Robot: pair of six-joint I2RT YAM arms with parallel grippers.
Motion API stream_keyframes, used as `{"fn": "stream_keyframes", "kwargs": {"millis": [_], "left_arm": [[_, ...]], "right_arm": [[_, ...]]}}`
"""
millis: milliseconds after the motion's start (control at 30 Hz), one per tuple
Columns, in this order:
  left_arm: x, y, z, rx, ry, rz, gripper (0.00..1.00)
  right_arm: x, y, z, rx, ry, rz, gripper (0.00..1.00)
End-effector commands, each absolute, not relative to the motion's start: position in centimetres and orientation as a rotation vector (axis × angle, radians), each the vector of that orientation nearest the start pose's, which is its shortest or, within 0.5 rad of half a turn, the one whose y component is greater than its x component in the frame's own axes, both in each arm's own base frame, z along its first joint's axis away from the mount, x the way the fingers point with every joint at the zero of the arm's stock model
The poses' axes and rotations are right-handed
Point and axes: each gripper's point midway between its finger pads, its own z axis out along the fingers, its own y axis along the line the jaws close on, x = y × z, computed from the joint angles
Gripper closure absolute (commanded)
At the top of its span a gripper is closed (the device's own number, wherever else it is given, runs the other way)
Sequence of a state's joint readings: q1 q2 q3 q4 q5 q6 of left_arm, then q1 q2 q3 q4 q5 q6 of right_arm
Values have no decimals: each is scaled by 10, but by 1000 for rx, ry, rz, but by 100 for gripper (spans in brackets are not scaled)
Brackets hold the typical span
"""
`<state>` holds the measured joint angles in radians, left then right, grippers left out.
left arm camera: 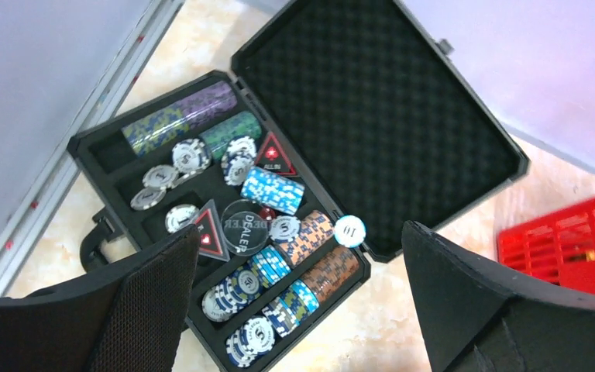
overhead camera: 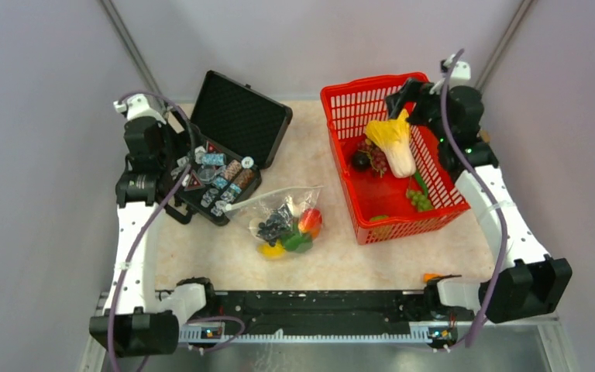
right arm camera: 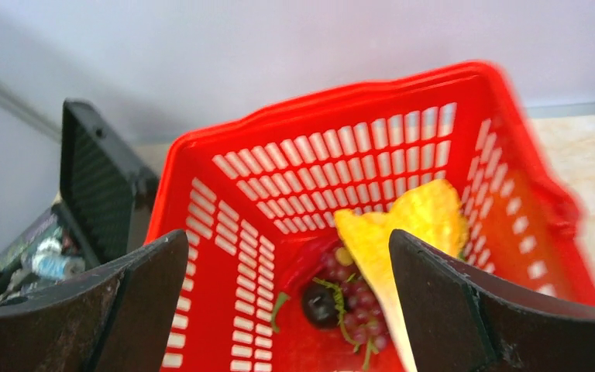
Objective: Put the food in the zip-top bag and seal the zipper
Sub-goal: Reset both arms
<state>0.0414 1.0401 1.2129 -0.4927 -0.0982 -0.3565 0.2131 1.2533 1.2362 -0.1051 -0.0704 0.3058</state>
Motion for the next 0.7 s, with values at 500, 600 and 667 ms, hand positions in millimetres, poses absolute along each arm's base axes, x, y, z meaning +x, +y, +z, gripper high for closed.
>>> {"fn": "stream_keyframes", "kwargs": {"millis": [500, 600, 667], "left_arm": [[307, 49, 329, -689, 1693, -78, 1], [306, 52, 330, -693, 1693, -58, 1], [306, 53, 330, -698, 1692, -58, 1]], "right_arm": [[354, 81, 410, 37, 1550, 508, 1], [364, 78, 395, 66, 1637, 483, 1], [369, 77, 388, 76, 1673, 476, 1]]}}
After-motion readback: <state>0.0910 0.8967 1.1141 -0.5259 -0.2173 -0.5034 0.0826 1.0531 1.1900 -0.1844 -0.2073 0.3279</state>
